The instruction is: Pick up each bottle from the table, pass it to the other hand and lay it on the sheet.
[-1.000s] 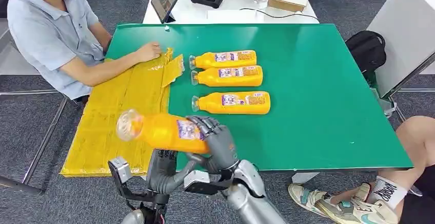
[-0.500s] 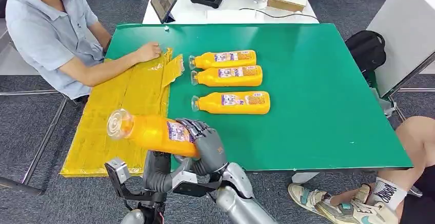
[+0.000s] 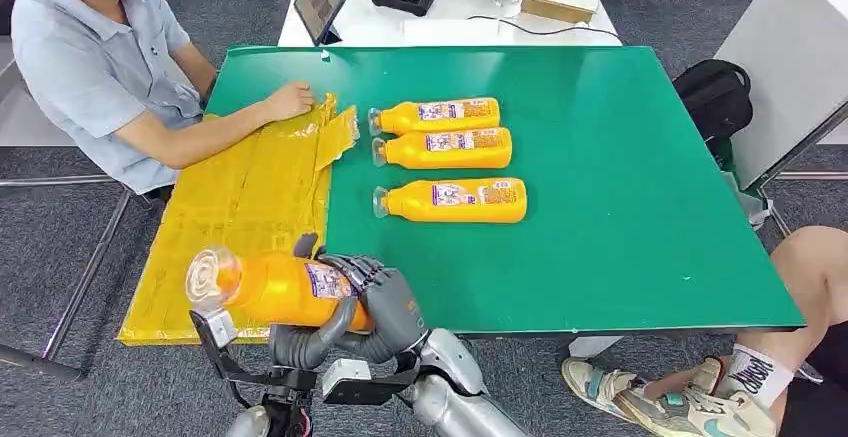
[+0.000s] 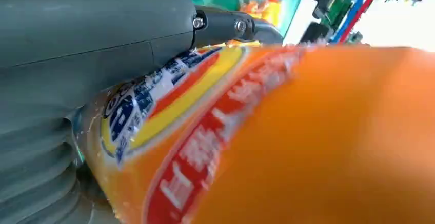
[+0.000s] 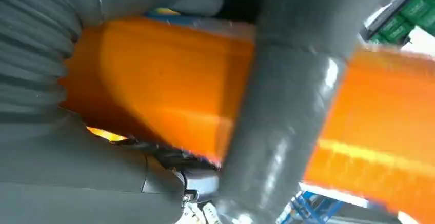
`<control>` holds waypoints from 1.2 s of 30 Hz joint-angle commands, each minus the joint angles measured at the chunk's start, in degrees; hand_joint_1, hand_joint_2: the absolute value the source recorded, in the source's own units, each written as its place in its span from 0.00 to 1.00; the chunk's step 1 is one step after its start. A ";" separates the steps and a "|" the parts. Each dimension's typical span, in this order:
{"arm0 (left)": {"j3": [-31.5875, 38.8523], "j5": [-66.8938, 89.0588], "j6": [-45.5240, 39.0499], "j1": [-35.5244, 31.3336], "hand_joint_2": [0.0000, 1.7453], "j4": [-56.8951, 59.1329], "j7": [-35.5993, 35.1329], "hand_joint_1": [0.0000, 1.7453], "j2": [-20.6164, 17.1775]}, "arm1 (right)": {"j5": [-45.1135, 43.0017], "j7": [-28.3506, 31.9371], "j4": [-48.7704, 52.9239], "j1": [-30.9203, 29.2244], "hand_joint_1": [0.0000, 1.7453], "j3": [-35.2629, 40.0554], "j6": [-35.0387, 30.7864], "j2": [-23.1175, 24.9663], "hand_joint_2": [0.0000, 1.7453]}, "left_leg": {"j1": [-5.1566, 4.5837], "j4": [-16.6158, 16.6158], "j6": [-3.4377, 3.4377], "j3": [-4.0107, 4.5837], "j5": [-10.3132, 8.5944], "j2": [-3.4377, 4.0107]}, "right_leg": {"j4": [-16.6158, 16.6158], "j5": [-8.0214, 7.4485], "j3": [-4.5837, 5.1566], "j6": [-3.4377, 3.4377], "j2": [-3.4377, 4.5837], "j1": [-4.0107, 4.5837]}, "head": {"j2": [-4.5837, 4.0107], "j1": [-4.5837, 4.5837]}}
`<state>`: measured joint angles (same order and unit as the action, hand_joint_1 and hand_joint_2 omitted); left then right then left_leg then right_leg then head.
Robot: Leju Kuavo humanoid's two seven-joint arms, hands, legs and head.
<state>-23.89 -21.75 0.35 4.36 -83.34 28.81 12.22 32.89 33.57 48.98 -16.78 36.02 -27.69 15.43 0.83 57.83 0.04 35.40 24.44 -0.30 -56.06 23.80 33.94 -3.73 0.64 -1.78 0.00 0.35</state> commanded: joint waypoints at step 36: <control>5.45 3.87 1.84 -1.78 1.00 -2.67 1.88 1.00 -0.39 | 5.08 0.39 9.30 4.62 0.00 5.76 -4.31 -7.08 0.00 | 0.06 -0.01 0.02 -0.08 0.02 -0.09 | 0.05 0.05 -0.10 0.13 -0.18 0.09 | 0.00 0.02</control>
<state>-21.35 -23.12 2.25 5.32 -83.71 29.99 12.22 36.13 34.56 49.27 -16.62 38.69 -30.54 13.57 0.83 57.83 0.04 35.40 24.44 -0.25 -56.06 23.80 34.00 -3.72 0.66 -1.78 0.00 0.37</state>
